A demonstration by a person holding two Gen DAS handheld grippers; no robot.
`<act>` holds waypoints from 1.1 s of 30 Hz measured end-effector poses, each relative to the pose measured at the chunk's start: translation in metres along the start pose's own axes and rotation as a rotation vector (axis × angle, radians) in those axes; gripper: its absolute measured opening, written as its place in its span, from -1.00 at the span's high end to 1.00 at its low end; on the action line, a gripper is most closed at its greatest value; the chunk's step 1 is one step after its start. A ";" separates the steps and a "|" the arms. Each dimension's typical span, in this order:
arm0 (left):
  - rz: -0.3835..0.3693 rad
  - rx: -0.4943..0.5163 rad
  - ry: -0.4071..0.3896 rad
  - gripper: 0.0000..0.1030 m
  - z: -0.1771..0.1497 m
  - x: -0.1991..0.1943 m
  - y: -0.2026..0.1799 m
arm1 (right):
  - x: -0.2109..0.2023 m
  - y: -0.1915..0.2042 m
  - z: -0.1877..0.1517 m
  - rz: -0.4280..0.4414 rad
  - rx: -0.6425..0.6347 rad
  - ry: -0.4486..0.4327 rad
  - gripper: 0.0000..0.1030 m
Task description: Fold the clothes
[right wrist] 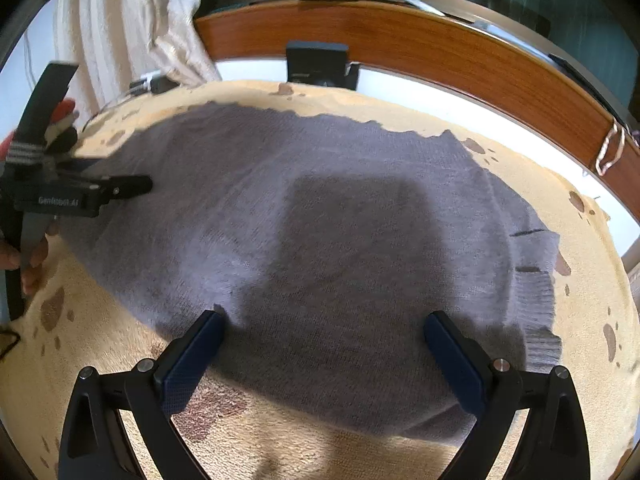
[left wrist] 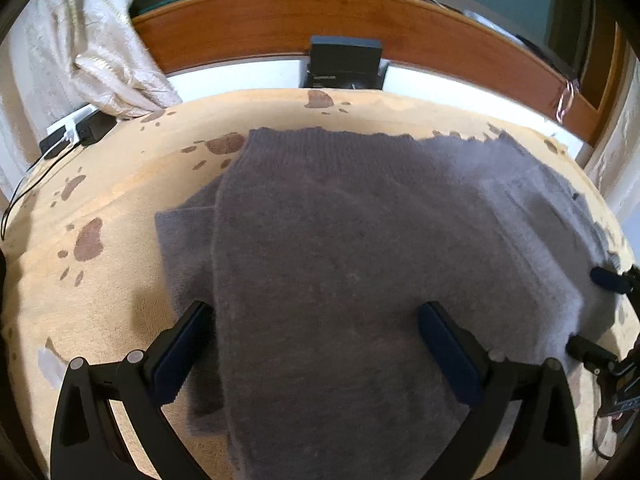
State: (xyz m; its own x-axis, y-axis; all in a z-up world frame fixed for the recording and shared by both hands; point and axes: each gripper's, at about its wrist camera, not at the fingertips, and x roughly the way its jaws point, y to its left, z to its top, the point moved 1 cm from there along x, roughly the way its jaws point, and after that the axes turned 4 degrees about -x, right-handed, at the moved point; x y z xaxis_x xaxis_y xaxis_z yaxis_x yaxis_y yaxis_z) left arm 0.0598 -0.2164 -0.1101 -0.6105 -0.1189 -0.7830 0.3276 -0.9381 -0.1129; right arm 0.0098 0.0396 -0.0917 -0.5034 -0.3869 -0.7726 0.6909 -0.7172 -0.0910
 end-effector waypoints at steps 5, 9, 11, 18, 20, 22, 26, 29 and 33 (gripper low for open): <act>-0.010 -0.089 -0.071 -1.00 0.012 -0.016 0.022 | -0.020 -0.031 0.002 -0.073 0.129 -0.090 -0.99; -0.002 -0.164 -0.041 -1.00 0.014 -0.009 0.042 | -0.023 -0.066 -0.003 -0.137 0.257 -0.093 -0.99; -0.006 -0.201 0.000 -1.00 0.012 0.000 0.051 | -0.021 -0.087 -0.010 -0.167 0.336 -0.079 -0.99; 0.019 -0.169 0.005 -1.00 0.008 0.005 0.046 | -0.042 -0.143 -0.029 -0.052 0.560 -0.177 -0.99; 0.016 -0.169 -0.001 -1.00 0.008 0.004 0.047 | -0.046 -0.147 -0.029 -0.064 0.566 -0.188 -0.99; 0.008 -0.169 -0.010 -1.00 0.008 0.001 0.046 | -0.044 -0.150 -0.029 -0.052 0.573 -0.187 -0.98; 0.017 -0.158 -0.024 -1.00 0.009 -0.004 0.044 | -0.041 -0.156 -0.031 0.025 0.605 -0.185 -0.98; 0.003 -0.160 -0.031 -1.00 0.008 -0.006 0.041 | -0.042 -0.157 -0.032 0.079 0.616 -0.189 -0.98; -0.022 -0.148 -0.047 -1.00 0.009 -0.014 0.034 | -0.046 -0.159 -0.035 0.465 0.699 -0.230 -0.98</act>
State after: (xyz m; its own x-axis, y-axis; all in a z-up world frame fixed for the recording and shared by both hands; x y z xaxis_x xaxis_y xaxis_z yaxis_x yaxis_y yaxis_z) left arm 0.0728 -0.2500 -0.0978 -0.6508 -0.1174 -0.7501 0.4142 -0.8829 -0.2211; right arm -0.0590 0.1918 -0.0641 -0.3932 -0.7826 -0.4826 0.4137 -0.6194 0.6672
